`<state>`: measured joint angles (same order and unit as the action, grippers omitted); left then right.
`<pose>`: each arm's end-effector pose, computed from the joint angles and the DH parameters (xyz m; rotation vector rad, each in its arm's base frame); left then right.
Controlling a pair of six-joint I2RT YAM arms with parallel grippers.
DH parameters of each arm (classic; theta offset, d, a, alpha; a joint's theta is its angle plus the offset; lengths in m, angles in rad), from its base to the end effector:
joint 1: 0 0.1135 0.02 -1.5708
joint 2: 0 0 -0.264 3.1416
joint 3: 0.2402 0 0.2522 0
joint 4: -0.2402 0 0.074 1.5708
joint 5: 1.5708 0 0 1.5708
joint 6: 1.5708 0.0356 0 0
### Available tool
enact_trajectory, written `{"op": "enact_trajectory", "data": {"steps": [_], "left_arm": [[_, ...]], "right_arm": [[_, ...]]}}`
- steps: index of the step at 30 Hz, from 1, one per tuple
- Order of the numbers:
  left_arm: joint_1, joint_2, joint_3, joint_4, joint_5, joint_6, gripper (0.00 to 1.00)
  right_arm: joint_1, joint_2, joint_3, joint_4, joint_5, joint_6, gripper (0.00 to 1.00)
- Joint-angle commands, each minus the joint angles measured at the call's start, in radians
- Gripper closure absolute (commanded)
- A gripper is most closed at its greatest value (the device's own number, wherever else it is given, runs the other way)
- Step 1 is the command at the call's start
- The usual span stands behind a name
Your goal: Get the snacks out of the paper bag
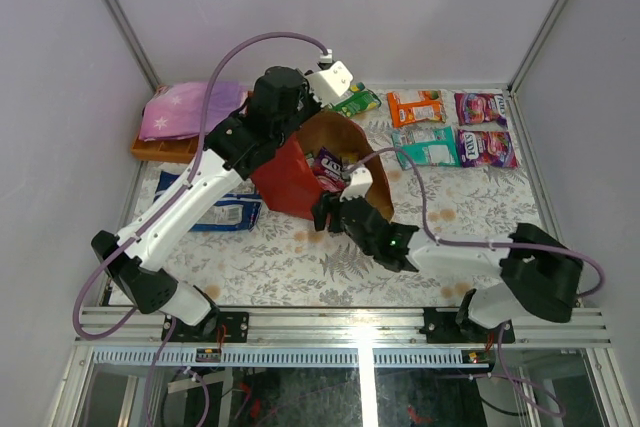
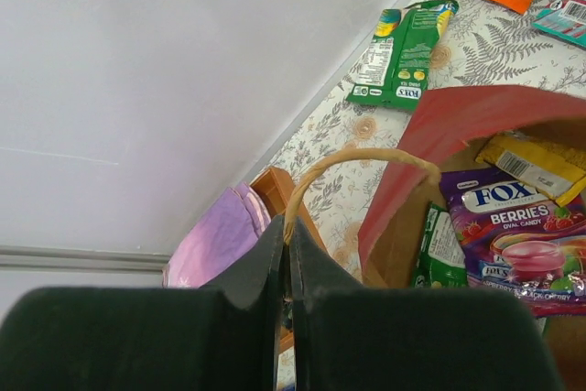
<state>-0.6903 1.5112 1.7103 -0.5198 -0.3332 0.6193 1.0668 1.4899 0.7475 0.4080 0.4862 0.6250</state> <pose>0.2655 -0.2041 0.4504 0.9579 1.6198 0.2661 0.1688 0.2716 0.2206 -0.0891 1.9237 0.6978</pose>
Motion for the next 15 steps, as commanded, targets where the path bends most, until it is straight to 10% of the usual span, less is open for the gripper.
{"op": "enact_trajectory", "data": {"steps": [1, 15], "left_arm": [[-0.002, -0.044, 0.002, 0.066, -0.028, 0.026, 1.00], [-0.018, -0.019, -0.001, 0.061, -0.009, 0.017, 1.00]], "right_arm": [[-0.001, -0.210, -0.058, 0.275, 0.014, -0.106, 0.30], [-0.012, -0.437, -0.178, 0.200, 0.119, 0.140, 0.23]]}}
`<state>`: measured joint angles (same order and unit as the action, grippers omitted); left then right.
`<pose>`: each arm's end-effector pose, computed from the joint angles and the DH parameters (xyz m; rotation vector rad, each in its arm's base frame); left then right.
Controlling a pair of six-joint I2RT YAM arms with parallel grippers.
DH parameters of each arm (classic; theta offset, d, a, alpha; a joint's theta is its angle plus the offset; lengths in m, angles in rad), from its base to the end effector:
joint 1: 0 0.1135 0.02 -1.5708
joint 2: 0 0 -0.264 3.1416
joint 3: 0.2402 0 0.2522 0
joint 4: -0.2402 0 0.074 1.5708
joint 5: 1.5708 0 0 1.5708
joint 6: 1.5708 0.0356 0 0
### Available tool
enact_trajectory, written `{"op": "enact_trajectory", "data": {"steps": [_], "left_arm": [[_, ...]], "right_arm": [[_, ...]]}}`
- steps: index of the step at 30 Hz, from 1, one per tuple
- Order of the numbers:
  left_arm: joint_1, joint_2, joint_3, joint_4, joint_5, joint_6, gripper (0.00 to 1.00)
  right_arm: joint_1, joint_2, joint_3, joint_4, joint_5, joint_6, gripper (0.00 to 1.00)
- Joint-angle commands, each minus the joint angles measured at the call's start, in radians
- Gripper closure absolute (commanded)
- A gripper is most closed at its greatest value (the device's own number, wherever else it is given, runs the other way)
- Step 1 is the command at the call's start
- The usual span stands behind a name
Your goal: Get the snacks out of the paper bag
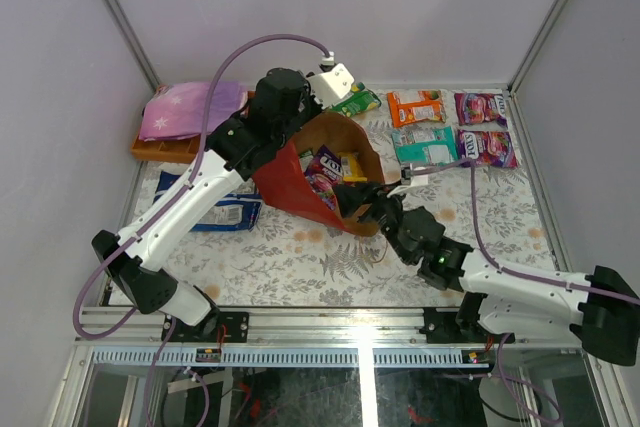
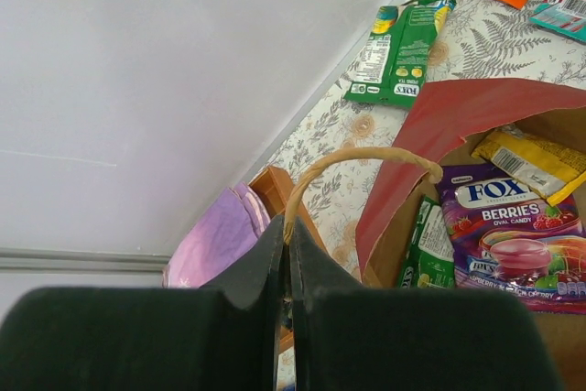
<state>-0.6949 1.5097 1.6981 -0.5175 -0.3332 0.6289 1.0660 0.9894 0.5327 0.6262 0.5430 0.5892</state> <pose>0.2649 -0.2056 0.4470 0.9754 1.6190 0.2711 0.1246 0.1874 0.2976 0.1205 1.4957 0.9756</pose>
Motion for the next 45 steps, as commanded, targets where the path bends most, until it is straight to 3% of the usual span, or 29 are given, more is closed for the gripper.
{"op": "enact_trajectory", "data": {"steps": [1, 5, 8, 12, 14, 18, 22, 45], "left_arm": [[-0.019, -0.014, 0.011, 0.057, -0.011, 0.006, 1.00], [-0.035, -0.008, 0.003, 0.053, -0.027, 0.001, 1.00], [-0.045, -0.013, -0.003, 0.053, -0.028, -0.004, 1.00], [-0.054, -0.024, -0.008, 0.053, -0.019, -0.015, 1.00], [-0.056, -0.030, -0.013, 0.053, -0.014, -0.017, 1.00], [-0.065, -0.040, -0.022, 0.057, -0.002, -0.018, 1.00], [-0.075, -0.048, -0.036, 0.072, 0.011, -0.012, 1.00], [-0.111, -0.067, -0.094, 0.118, 0.021, 0.021, 1.00]], "right_arm": [[-0.030, 0.090, 0.032, -0.004, 0.037, 0.269, 0.19], [-0.136, 0.272, 0.019, 0.143, -0.177, 0.616, 0.17], [-0.167, 0.376, 0.029, 0.200, -0.218, 0.828, 0.21], [-0.167, 0.431, 0.023, 0.150, -0.088, 1.121, 0.28], [-0.168, 0.435, 0.023, 0.103, 0.049, 1.178, 0.33], [-0.169, 0.407, 0.065, -0.174, 0.279, 1.288, 0.39], [-0.186, 0.414, 0.108, -0.428, 0.359, 1.411, 0.40], [-0.291, 0.829, 0.352, -0.436, 0.195, 1.471, 0.38]]}}
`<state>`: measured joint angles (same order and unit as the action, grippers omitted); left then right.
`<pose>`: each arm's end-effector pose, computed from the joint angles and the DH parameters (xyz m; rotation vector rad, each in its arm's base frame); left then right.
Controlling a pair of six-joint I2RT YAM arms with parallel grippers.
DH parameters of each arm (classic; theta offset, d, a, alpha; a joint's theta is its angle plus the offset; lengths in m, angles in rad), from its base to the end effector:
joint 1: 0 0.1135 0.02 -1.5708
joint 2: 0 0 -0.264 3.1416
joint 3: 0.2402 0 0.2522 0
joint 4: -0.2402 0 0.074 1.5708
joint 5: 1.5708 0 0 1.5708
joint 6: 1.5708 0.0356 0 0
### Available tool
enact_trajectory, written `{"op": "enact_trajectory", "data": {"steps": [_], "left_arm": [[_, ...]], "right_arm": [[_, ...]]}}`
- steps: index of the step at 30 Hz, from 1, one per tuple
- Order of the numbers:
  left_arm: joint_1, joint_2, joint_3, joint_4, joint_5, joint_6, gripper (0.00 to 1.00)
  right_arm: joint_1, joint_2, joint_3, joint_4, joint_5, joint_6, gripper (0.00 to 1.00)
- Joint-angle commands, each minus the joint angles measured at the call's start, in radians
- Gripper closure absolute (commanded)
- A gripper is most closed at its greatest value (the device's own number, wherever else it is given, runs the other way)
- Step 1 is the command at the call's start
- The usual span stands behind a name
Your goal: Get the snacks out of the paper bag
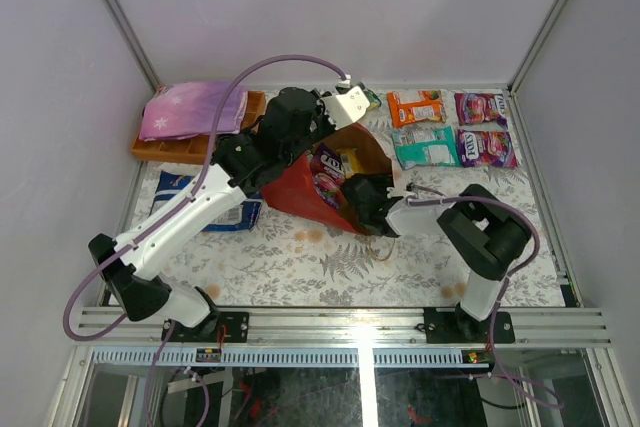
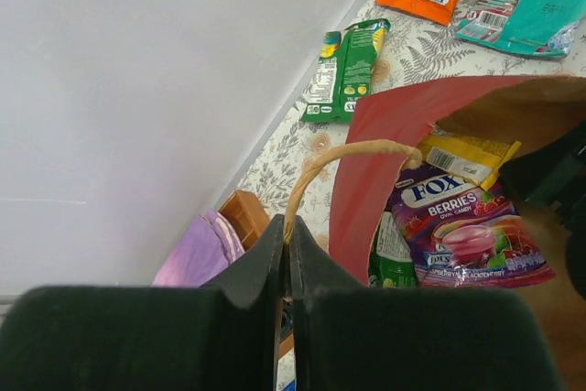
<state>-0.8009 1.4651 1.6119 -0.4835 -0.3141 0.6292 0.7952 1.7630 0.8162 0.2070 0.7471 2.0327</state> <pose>0.2359 -0.2275 0.4356 1.0747 1.5602 0.1825 0.2527 0.2231 0.1414 1.5618 1.5475 0.8115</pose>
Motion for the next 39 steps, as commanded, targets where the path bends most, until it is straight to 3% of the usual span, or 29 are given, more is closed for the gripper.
{"op": "enact_trajectory", "data": {"steps": [1, 3, 5, 7, 9, 10, 14, 17, 21, 24, 27, 28, 29, 30, 31, 33, 39], "left_arm": [[-0.004, -0.021, -0.010, 0.085, 0.000, 0.022, 1.00], [-0.006, -0.021, -0.014, 0.087, -0.003, 0.024, 1.00], [-0.004, -0.022, -0.018, 0.090, -0.005, 0.028, 1.00], [-0.005, -0.022, -0.020, 0.091, -0.006, 0.029, 1.00], [-0.005, -0.021, -0.021, 0.092, -0.009, 0.032, 1.00], [-0.005, -0.021, -0.020, 0.092, -0.011, 0.034, 1.00], [-0.005, -0.019, -0.022, 0.097, -0.020, 0.045, 1.00], [-0.005, -0.017, -0.027, 0.106, -0.034, 0.056, 1.00], [-0.004, -0.016, -0.044, 0.123, -0.041, 0.061, 1.00], [-0.002, -0.003, -0.048, 0.126, -0.040, 0.056, 1.00], [-0.001, 0.009, -0.043, 0.127, -0.035, 0.047, 1.00], [-0.003, 0.012, -0.043, 0.130, -0.033, 0.047, 1.00], [-0.002, 0.016, -0.037, 0.129, -0.030, 0.044, 1.00], [-0.001, 0.020, -0.027, 0.119, -0.028, 0.042, 1.00], [-0.003, 0.022, -0.018, 0.108, -0.029, 0.040, 1.00], [-0.004, 0.020, -0.009, 0.096, -0.028, 0.037, 1.00], [-0.019, 0.000, -0.021, 0.095, -0.028, 0.035, 1.00]], "right_arm": [[-0.024, 0.072, 0.090, -0.017, -0.013, 0.028, 0.38], [-0.035, 0.106, 0.115, -0.016, -0.013, 0.026, 0.40], [-0.049, 0.132, 0.135, -0.009, -0.017, 0.021, 0.48], [-0.068, 0.152, 0.136, 0.036, -0.019, 0.001, 0.68], [-0.078, 0.154, 0.117, 0.135, -0.013, -0.047, 0.93], [-0.080, 0.145, 0.107, 0.175, -0.005, -0.086, 1.00], [-0.078, 0.028, 0.051, 0.291, -0.055, -0.310, 1.00], [-0.077, -0.140, -0.020, 0.350, -0.272, -0.551, 1.00], [-0.077, -0.409, -0.075, 0.100, -0.562, -0.799, 1.00], [-0.077, -0.623, -0.157, -0.140, -0.584, -0.885, 1.00], [-0.079, -0.732, -0.215, -0.162, -0.518, -0.851, 1.00], [-0.078, -0.725, -0.208, -0.141, -0.494, -0.835, 0.86], [-0.078, -0.701, -0.194, -0.107, -0.470, -0.819, 0.55], [-0.079, -0.662, -0.175, -0.063, -0.456, -0.800, 0.31], [-0.078, -0.590, -0.155, -0.021, -0.452, -0.767, 0.19], [-0.078, -0.470, -0.119, 0.083, -0.450, -0.676, 0.13], [-0.077, -0.134, -0.073, 0.333, -0.380, -0.271, 0.18]]}}
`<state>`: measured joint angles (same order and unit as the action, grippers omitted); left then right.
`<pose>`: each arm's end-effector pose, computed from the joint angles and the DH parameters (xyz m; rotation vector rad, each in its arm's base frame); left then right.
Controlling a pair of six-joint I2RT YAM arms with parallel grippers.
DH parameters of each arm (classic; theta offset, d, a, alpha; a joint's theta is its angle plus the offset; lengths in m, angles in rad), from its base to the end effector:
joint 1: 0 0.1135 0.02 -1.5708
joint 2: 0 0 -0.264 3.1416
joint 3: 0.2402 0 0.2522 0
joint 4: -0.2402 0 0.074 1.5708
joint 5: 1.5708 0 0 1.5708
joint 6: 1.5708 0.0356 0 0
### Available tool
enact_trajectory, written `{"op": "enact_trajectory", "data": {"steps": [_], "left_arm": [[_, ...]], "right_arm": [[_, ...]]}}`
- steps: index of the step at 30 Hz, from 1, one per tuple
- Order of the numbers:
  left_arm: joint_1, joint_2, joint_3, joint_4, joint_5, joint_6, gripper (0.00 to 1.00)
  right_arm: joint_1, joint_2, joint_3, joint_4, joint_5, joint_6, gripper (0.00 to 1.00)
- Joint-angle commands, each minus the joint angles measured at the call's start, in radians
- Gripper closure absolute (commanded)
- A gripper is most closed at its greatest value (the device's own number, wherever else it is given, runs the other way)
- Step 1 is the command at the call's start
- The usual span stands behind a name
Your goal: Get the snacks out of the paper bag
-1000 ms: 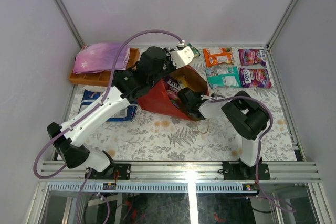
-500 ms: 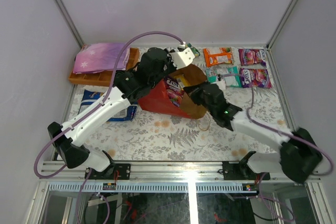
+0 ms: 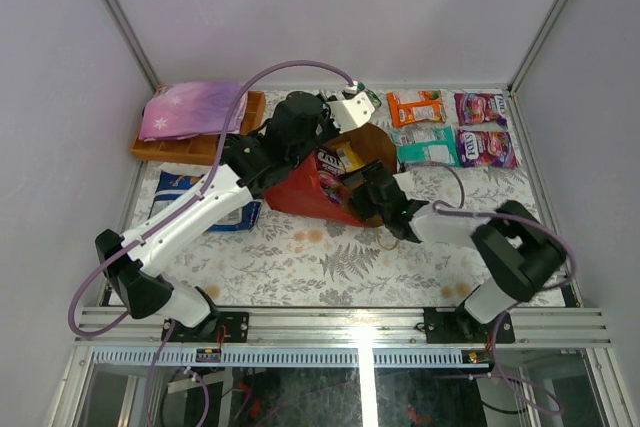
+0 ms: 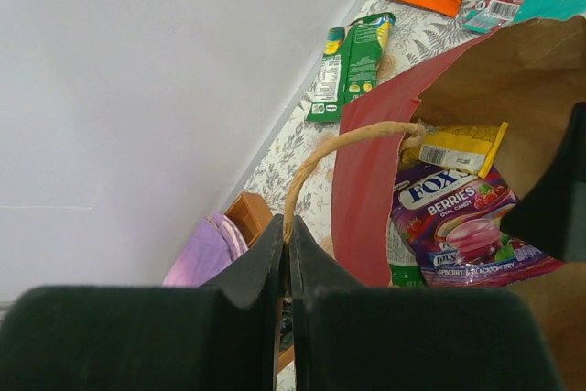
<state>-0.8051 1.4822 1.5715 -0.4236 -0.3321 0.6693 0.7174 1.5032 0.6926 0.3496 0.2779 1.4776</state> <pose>0.2419 -0.2349 0.4227 1.0973 1.5417 0.2235 0.2410 0.1973 0.1926 0.9880 1.9616 1.0678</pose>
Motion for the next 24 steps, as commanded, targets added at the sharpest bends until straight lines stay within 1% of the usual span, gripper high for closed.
{"op": "enact_trajectory", "data": {"steps": [1, 8, 10, 16, 18, 19, 20, 22, 23, 24], "left_arm": [[-0.017, -0.020, 0.016, 0.038, -0.014, -0.002, 1.00], [-0.019, -0.012, 0.005, 0.047, -0.008, 0.004, 1.00], [-0.021, -0.009, 0.006, 0.046, -0.008, 0.006, 1.00], [-0.023, -0.019, 0.004, 0.042, -0.013, 0.010, 1.00], [-0.023, -0.025, 0.001, 0.042, -0.021, 0.014, 1.00], [-0.024, -0.029, 0.000, 0.042, -0.025, 0.016, 1.00], [-0.025, -0.033, -0.002, 0.044, -0.028, 0.019, 1.00], [-0.026, -0.042, -0.007, 0.048, -0.031, 0.022, 1.00], [-0.026, -0.046, -0.013, 0.051, -0.031, 0.022, 1.00], [-0.026, -0.049, -0.016, 0.055, -0.030, 0.025, 1.00]], "right_arm": [[0.001, 0.165, 0.064, 0.189, 0.120, 0.314, 0.20], [0.000, 0.304, 0.159, 0.114, 0.391, 0.390, 0.18], [-0.006, 0.347, 0.196, 0.106, 0.421, 0.393, 0.18], [-0.023, 0.507, 0.345, 0.046, 0.444, 0.400, 0.18], [-0.027, 0.538, 0.376, 0.045, 0.461, 0.379, 0.21], [-0.029, 0.544, 0.379, 0.058, 0.468, 0.357, 0.28], [-0.029, 0.544, 0.369, 0.099, 0.473, 0.312, 0.41], [-0.030, 0.526, 0.313, 0.314, 0.474, 0.187, 0.83], [-0.029, 0.506, 0.287, 0.377, 0.463, 0.122, 0.98], [-0.029, 0.477, 0.274, 0.399, 0.447, 0.076, 1.00]]}}
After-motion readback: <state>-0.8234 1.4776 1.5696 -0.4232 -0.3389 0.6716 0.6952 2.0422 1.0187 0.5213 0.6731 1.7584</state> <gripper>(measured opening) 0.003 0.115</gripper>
